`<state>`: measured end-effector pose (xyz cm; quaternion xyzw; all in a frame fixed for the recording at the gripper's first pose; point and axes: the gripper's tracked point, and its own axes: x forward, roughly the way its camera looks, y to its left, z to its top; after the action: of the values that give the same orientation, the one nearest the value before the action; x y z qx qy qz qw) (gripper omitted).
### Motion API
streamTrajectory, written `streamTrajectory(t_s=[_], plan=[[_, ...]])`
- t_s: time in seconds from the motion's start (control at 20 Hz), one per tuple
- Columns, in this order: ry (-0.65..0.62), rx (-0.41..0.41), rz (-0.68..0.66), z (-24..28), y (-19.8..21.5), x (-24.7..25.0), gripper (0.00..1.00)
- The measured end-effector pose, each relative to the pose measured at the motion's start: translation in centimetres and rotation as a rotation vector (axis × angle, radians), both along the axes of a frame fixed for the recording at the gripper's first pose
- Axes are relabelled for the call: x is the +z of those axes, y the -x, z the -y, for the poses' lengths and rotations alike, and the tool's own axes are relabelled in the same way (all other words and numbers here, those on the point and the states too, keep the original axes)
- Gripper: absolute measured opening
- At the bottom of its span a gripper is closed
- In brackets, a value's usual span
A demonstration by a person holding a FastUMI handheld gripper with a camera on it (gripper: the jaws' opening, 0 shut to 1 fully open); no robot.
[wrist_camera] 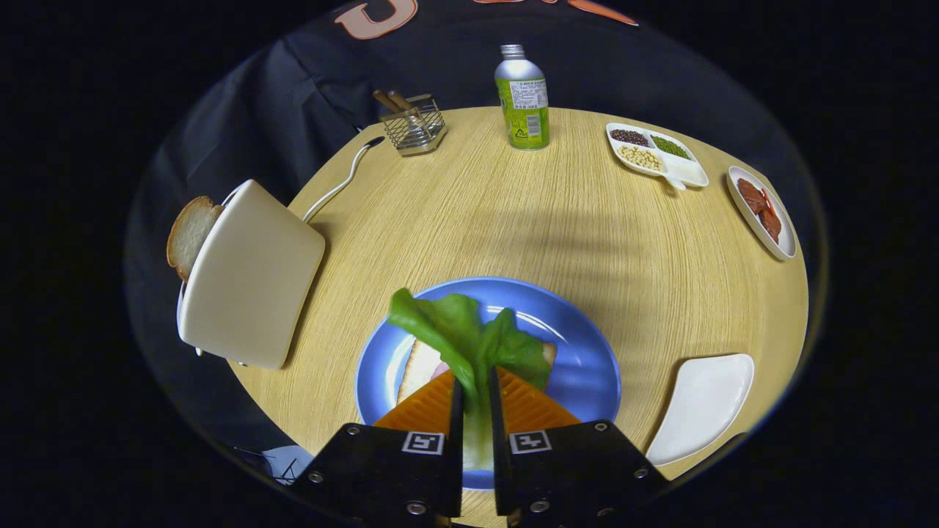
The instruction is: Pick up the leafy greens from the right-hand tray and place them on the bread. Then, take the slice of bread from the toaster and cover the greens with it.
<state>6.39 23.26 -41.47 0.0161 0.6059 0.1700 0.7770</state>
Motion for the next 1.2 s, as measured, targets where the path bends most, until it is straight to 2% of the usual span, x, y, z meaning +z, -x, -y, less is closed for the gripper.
streamTrajectory(t_s=[0.35, 0.5, 0.65, 0.9, 1.2], plan=[[-0.006, 0.024, 0.031, -0.4, 0.0, 1.6, 0.39], [0.012, 0.035, 0.049, -0.4, 0.0, 2.4, 0.54], [-0.009, 0.031, 0.076, -1.5, -0.5, 4.9, 0.61], [-0.055, 0.045, 0.109, -5.0, -0.7, 9.5, 0.84], [-0.065, 0.093, 0.139, -10.1, -0.9, 13.4, 0.95]])
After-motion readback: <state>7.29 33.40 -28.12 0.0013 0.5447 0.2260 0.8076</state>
